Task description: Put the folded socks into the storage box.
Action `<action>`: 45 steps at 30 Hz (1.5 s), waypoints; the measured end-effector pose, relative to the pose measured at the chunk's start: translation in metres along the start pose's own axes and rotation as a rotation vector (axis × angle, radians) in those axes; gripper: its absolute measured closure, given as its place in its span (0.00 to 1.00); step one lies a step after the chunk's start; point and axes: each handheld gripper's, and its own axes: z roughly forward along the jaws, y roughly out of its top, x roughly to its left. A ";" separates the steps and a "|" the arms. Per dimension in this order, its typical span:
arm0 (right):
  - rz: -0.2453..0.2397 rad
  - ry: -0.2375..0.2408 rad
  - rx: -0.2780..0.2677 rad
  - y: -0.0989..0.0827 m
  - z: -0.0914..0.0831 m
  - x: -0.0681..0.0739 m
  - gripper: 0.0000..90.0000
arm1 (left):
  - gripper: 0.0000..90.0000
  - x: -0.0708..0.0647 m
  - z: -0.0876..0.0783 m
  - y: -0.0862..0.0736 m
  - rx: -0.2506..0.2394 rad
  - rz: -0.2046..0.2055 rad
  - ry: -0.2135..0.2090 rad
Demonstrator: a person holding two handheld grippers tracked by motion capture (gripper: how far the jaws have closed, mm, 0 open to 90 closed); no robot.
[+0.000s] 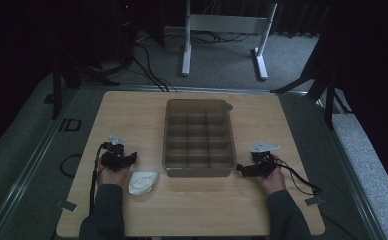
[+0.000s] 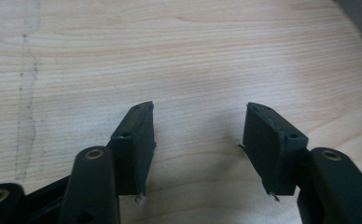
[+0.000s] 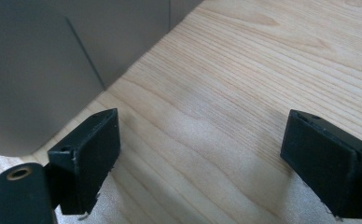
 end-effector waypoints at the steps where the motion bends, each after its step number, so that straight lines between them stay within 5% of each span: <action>1: 0.000 0.000 0.000 0.000 0.000 0.000 0.13 | 0.49 0.000 -0.001 0.000 0.005 0.009 -0.004; 16: 0.002 -0.003 0.000 0.000 0.000 0.000 0.13 | 0.49 -0.009 -0.034 0.007 0.003 0.157 -0.055; 45: 0.006 -0.006 0.000 -0.001 -0.001 0.001 0.13 | 0.49 -0.017 -0.062 -0.016 0.048 0.214 -0.047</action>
